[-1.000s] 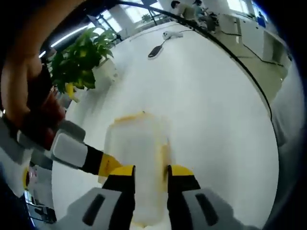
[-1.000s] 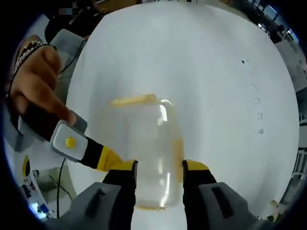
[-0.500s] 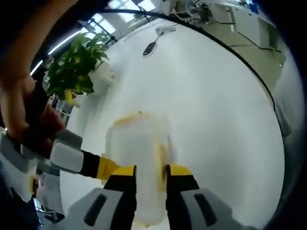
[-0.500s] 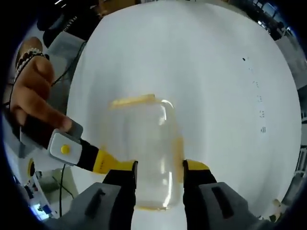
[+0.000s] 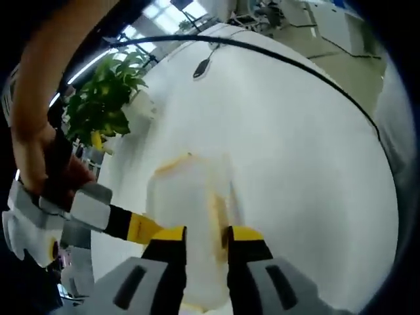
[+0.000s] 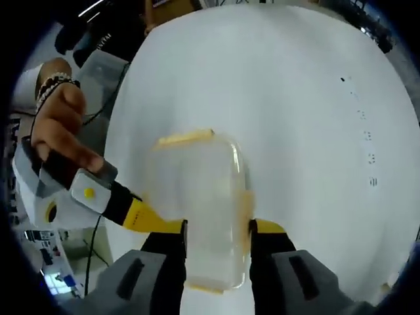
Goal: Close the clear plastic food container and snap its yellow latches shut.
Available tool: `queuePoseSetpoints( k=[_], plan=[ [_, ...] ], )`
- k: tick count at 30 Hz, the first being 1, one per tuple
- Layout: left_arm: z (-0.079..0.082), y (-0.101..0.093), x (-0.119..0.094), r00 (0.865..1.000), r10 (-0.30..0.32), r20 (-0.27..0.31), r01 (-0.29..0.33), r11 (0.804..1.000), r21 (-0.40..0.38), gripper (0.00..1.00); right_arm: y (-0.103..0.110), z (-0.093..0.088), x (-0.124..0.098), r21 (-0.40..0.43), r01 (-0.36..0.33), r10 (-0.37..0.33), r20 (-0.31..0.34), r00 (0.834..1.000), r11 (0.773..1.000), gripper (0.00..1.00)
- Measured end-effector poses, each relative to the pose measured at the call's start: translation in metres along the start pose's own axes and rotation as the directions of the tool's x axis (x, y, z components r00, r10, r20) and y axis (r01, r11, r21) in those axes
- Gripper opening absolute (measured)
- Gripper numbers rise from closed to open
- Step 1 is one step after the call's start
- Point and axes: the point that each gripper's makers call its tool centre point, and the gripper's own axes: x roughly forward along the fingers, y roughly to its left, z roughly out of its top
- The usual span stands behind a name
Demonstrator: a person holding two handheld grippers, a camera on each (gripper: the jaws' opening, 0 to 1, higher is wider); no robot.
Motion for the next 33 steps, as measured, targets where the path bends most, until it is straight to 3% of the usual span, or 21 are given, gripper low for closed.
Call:
queuePoseSetpoints(
  k=[3,4,9,14,18,22,24,26,27,29,30,31,32,33],
  plan=[
    [0.0,0.0,0.0,1.0,0.001,0.001,-0.001,1.0,0.009,0.16,-0.005,0.002,0.001,0.016,-0.069,0.069,0.023,0.997,0.997,0.31],
    [0.001,-0.002,-0.004,1.0,-0.02,0.02,0.02,1.0,-0.011,0.16,0.002,-0.001,0.007,0.013,-0.098,0.098,0.04,0.994,0.995,0.31],
    [0.001,0.0,-0.006,0.999,-0.014,0.034,0.014,1.0,-0.01,0.17,0.002,-0.004,0.009,-0.01,-0.105,0.105,0.05,0.993,0.994,0.32],
    [0.002,0.001,-0.003,1.0,-0.004,0.025,0.004,1.0,-0.019,0.18,-0.001,-0.001,0.008,-0.003,-0.076,0.076,0.065,0.995,0.997,0.34],
    [0.002,0.003,-0.002,1.0,0.015,0.011,-0.014,0.999,-0.038,0.18,-0.002,0.001,0.005,0.004,0.0,0.0,0.081,0.997,1.0,0.34],
    [0.003,0.007,-0.001,0.997,0.053,0.052,-0.04,0.972,-0.23,0.19,0.001,0.003,0.001,0.0,0.089,-0.088,0.13,0.988,0.996,0.35],
    [0.004,0.006,-0.002,0.996,0.044,0.081,-0.021,0.964,-0.266,0.23,0.002,0.002,-0.001,0.034,0.126,-0.13,0.169,0.977,0.991,0.35],
    [0.002,0.003,-0.002,0.996,0.04,0.078,-0.02,0.971,-0.238,0.27,0.005,0.002,-0.003,0.039,0.175,-0.179,0.205,0.962,0.984,0.35],
    [-0.009,0.008,-0.005,0.995,0.101,0.012,-0.096,0.973,-0.209,0.26,0.005,0.003,-0.004,0.034,0.195,-0.197,0.219,0.956,0.98,0.35],
    [-0.019,0.008,-0.008,0.99,0.135,-0.042,-0.14,0.976,-0.165,0.25,0.008,0.004,-0.007,0.027,0.255,-0.253,0.251,0.934,0.967,0.34],
    [-0.019,0.007,-0.01,0.991,0.13,-0.035,-0.135,0.971,-0.197,0.25,0.008,0.003,-0.013,-0.007,0.329,-0.314,0.28,0.907,0.944,0.35],
    [-0.016,0.009,-0.015,0.989,0.146,0.001,-0.141,0.952,-0.27,0.25,0.008,-0.004,-0.017,-0.064,0.382,-0.354,0.258,0.899,0.922,0.35],
    [-0.015,0.013,-0.019,0.986,0.165,0.029,-0.147,0.933,-0.328,0.25,0.01,-0.01,-0.022,-0.065,0.415,-0.386,0.26,0.885,0.907,0.35],
    [-0.016,0.016,-0.026,0.984,0.175,0.047,-0.138,0.892,-0.431,0.25,0.014,-0.01,-0.028,0.027,0.415,-0.401,0.323,0.857,0.91,0.36]
  ],
)
